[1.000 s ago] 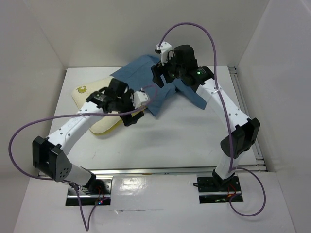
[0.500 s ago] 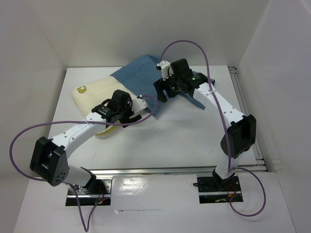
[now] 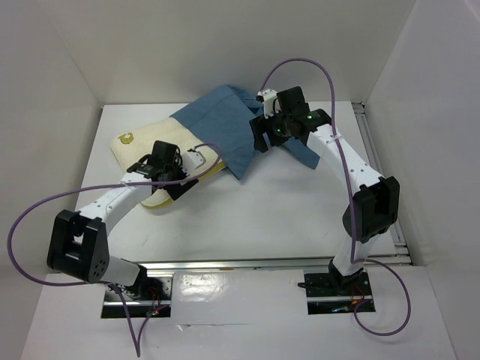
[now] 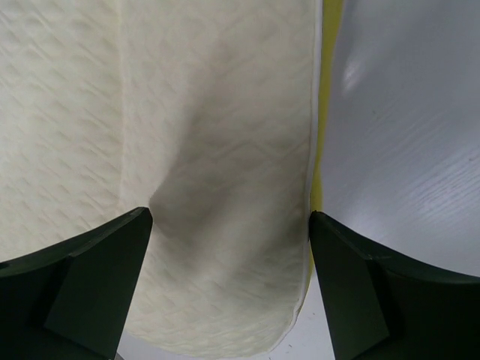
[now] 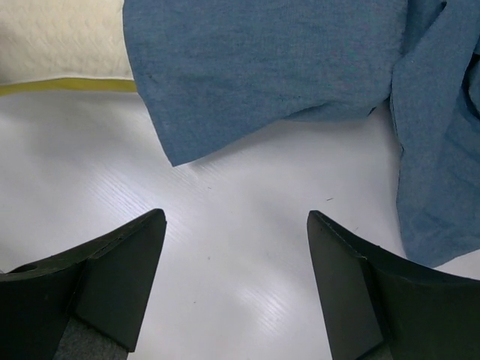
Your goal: Put the pillow into the pillowcase
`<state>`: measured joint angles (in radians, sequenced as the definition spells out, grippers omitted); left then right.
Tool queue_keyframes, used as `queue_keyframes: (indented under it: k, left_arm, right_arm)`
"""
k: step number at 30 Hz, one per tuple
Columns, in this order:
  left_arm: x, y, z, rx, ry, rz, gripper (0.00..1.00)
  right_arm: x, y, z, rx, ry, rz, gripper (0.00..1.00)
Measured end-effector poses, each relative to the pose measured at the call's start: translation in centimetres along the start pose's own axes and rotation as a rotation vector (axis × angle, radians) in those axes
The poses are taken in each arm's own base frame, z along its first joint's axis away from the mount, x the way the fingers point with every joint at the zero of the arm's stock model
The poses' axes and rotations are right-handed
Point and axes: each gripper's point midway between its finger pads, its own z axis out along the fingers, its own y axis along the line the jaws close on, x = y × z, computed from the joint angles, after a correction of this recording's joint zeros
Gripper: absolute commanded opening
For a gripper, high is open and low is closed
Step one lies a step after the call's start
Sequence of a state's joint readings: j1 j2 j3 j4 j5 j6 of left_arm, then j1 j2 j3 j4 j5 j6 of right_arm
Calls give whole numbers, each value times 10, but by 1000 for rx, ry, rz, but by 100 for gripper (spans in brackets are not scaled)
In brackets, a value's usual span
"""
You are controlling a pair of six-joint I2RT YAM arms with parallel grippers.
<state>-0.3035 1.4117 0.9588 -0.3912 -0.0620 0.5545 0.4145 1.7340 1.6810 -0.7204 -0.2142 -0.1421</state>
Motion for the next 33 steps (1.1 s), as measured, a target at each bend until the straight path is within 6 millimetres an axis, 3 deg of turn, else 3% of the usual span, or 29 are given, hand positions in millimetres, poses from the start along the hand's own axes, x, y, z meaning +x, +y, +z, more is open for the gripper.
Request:
queue_keyframes:
  k: [9, 11, 16, 17, 22, 27, 33]
  left_arm:
    - [25, -19, -3, 74, 17, -27, 100]
    - [29, -24, -3, 80, 15, -30, 93]
    - [31, -26, 2, 79, 32, -49, 88]
    - [28, -24, 7, 79, 43, -59, 82]
    - [19, -14, 25, 64, 83, -115, 0]
    - [-4, -7, 29, 106, 70, -161, 0]
    - [-52, -4, 4, 250, -3, -236, 0]
  right_arm:
    - [0, 2, 1, -12, 1, 12, 83]
    - [1, 3, 2, -14, 5, 17, 83]
    - [5, 6, 8, -34, 21, 41, 84]
    - [7, 8, 10, -41, 26, 49, 84]
    - [15, 13, 22, -55, 61, 75, 84]
    - [22, 23, 35, -56, 92, 71, 84]
    - [16, 36, 49, -39, 92, 34, 83]
